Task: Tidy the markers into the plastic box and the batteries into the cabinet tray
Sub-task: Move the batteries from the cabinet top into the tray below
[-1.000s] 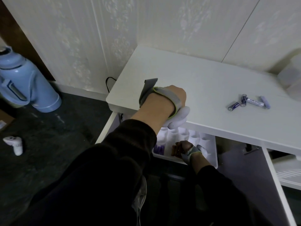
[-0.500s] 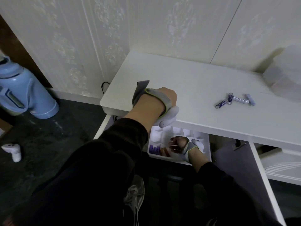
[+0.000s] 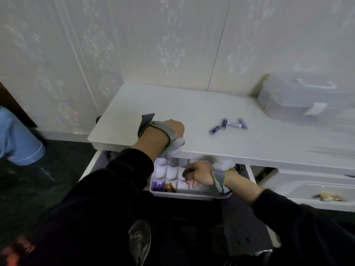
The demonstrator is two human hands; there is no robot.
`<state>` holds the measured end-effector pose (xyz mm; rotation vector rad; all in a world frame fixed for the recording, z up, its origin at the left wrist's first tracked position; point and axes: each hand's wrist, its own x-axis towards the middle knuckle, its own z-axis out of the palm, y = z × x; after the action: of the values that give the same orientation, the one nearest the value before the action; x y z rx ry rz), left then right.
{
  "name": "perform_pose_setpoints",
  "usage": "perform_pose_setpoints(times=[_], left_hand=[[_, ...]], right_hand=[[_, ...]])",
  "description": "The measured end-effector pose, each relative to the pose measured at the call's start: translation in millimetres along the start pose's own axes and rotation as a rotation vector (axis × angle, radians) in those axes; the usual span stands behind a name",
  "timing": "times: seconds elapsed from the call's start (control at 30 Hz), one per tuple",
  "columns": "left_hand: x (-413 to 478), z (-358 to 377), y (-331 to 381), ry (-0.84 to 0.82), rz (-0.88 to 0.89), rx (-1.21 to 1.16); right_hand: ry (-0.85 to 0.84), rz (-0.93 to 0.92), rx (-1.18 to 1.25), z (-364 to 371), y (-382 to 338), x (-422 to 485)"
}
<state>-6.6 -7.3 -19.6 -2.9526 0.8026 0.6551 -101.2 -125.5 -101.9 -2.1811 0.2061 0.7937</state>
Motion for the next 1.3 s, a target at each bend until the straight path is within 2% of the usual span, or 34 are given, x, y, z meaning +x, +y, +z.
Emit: perform_pose_setpoints(times=[0.13,0.2,0.27,0.33,0.4,0.47,0.6,0.77,0.97,1.1,1.3], left_hand=[[1.0,-1.1,19.1,0.016,0.011,-0.059],[3.3,-1.3,27.6,0.043,0.025,-0.061],[7.1,-1.3,35.2,0.073,0.029,-0.059],[11.7,-1.8,42.7,0.085,0.021,-0.036],[17.6,-1.1,51.0,0.085,0.033,-0.019],[23.6,-2.3,59.5,0.102,0.046,-0.008],[36.9,-3.6,72.2,0.167,0.039,-0.026],[51.3,3.2,86.0,0.245,-0.033,-0.088],[64.7,13.9,93.0,0.31,0.003,-0.105],[67.9,12.1,92.8,0.298,-0.018,-0.129],[68.4,5.0,87.5,0.201,0.011,-0.209]], right_hand=[[0.012,-0.077,0.009,-30.5,-2.9,-34.6],[0.083,-0.109,0.076,-55.8,-5.1,-45.8],[0.242,-0.147,0.154,-82.3,-5.2,-49.0],[0.485,-0.188,0.138,-106.3,-4.1,-43.2],[0.709,-0.15,-0.037,-123.6,1.9,-33.0],[0.786,-0.05,-0.178,-137.3,9.8,-20.8],[0.737,0.044,-0.197,-151.2,12.3,-0.6],[0.709,0.073,-0.245,-151.3,12.6,14.3],[0.715,0.037,-0.315,-152.3,12.5,23.0],[0.711,0.019,-0.31,-152.1,16.5,25.4],[0.69,-0.021,-0.137,-145.4,17.8,33.6]])
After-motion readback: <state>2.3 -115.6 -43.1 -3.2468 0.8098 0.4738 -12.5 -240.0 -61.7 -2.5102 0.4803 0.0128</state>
